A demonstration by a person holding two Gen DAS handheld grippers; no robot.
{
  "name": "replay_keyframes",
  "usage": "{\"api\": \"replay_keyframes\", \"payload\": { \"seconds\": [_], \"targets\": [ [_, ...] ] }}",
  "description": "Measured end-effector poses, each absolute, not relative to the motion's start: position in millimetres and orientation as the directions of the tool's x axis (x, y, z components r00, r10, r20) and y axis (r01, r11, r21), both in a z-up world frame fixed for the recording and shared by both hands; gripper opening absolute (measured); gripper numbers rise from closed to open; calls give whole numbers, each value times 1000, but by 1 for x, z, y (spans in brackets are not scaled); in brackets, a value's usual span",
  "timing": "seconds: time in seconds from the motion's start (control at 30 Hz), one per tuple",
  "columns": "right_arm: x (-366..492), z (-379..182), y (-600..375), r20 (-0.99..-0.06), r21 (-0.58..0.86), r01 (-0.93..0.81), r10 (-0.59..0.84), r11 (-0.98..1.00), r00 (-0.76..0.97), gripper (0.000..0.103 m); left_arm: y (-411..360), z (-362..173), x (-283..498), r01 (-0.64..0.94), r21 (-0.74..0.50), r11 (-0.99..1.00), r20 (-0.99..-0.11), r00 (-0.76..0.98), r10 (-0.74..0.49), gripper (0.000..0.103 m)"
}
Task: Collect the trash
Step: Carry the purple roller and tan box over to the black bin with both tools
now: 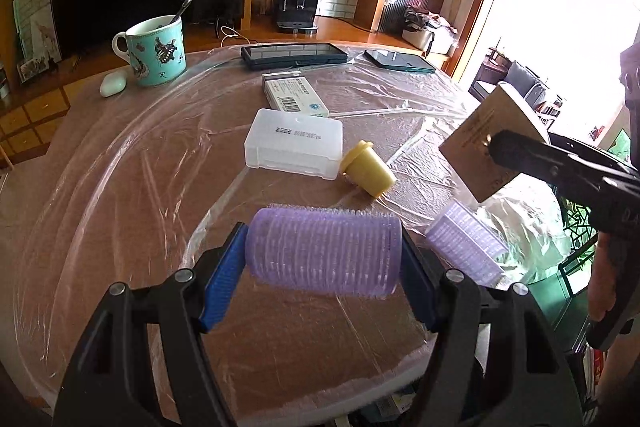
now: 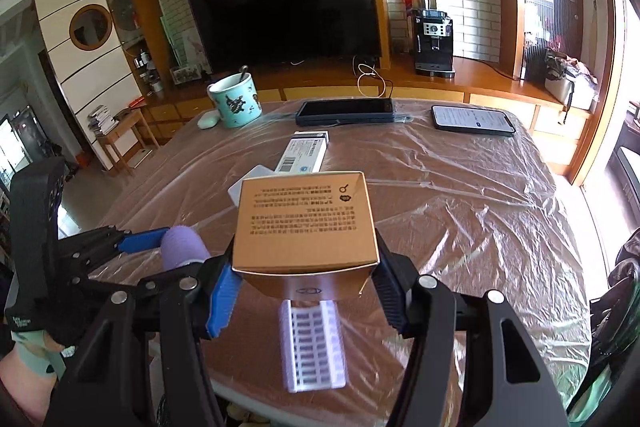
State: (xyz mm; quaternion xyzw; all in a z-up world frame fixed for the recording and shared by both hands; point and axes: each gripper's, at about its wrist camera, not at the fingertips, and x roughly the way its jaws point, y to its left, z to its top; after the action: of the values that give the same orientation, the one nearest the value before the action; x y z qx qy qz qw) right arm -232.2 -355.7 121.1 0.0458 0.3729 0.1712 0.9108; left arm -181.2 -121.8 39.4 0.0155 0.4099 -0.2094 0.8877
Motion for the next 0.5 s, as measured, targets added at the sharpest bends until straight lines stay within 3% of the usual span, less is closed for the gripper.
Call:
{"api": "replay_keyframes", "payload": {
  "seconds": [0.5],
  "targets": [
    [-286, 118, -360, -668, 246, -317, 398, 916, 629, 59, -115, 46, -219, 404, -150, 902, -725, 575, -379, 71]
  ]
}}
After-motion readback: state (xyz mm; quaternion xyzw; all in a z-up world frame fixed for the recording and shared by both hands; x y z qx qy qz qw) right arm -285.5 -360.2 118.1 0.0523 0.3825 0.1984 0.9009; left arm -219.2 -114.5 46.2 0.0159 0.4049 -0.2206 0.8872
